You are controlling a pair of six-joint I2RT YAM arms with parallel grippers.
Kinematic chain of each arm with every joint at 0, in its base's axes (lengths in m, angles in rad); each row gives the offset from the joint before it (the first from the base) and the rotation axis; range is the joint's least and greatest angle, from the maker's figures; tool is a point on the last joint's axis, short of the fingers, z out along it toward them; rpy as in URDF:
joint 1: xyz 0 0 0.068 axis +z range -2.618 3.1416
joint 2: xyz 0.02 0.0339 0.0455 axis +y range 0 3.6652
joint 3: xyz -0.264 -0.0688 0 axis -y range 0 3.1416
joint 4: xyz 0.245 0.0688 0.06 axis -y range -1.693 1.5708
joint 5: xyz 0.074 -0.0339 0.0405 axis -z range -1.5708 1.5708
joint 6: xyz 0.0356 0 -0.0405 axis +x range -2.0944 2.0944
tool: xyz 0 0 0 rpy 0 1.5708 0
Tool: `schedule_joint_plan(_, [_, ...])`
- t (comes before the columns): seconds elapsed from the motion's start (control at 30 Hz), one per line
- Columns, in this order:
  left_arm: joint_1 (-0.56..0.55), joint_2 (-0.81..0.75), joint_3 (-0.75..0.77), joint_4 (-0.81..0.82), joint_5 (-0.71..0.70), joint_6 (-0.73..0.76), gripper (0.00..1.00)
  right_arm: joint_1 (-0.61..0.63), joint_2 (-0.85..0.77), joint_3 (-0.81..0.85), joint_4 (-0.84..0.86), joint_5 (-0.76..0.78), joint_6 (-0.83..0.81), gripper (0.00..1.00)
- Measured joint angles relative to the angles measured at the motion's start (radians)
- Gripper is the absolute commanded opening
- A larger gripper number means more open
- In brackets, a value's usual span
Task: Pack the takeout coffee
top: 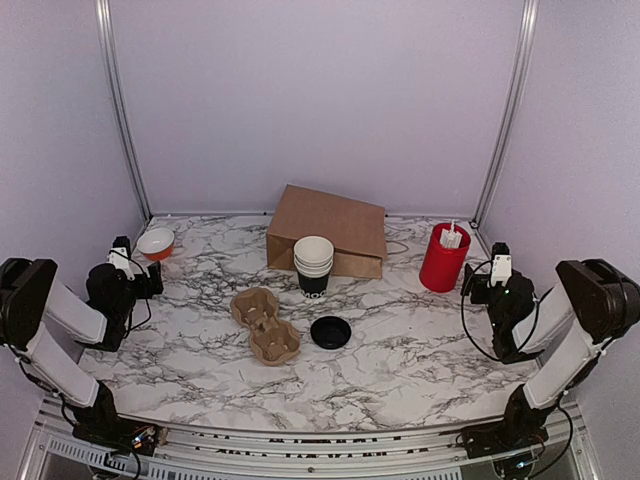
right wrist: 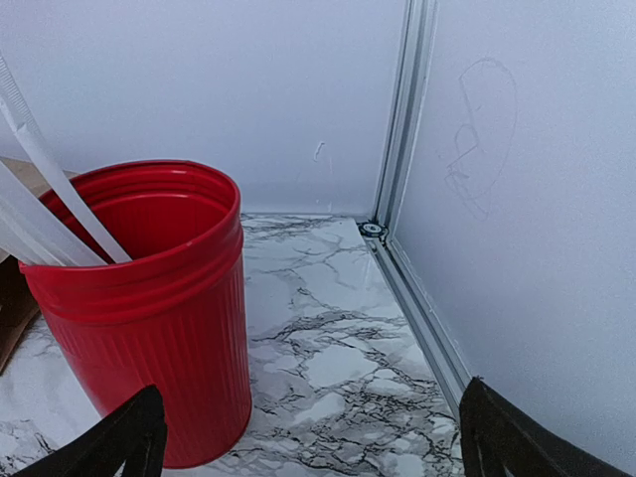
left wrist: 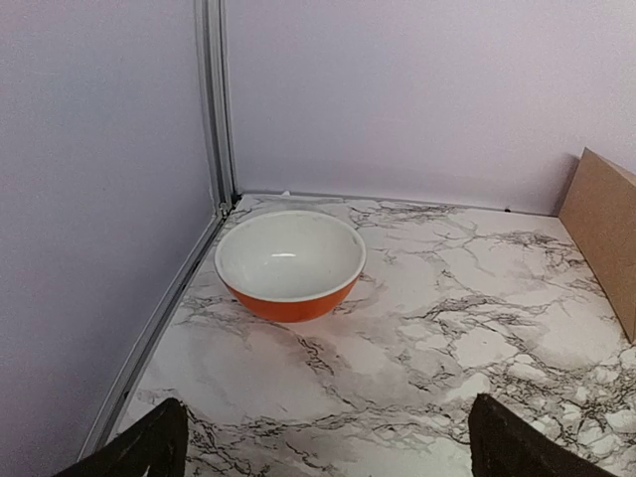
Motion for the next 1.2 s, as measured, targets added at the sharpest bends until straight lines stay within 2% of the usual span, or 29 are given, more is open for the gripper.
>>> schedule_joint_plan(0.8, [0.0, -0.012, 0.0, -0.012, -0.002, -0.002, 0.99, 0.0, 0.0, 0.0, 0.0, 0.0, 0.0, 1.0])
schedule_joint_plan(0.93, [-0.049, -0.175, 0.008, -0.132, -0.052, 0.001, 0.99, 0.0, 0.0, 0.0, 0.0, 0.0, 0.0, 1.0])
schedule_joint_plan(1.07, [-0.104, -0.379, 0.045, -0.257, -0.09, -0.124, 0.99, 0.0, 0.0, 0.0, 0.0, 0.0, 0.0, 1.0])
schedule_joint_plan(1.2, [-0.168, -0.456, 0.131, -0.435, -0.097, -0.231, 0.99, 0.0, 0.0, 0.0, 0.001, 0.0, 0.0, 1.0])
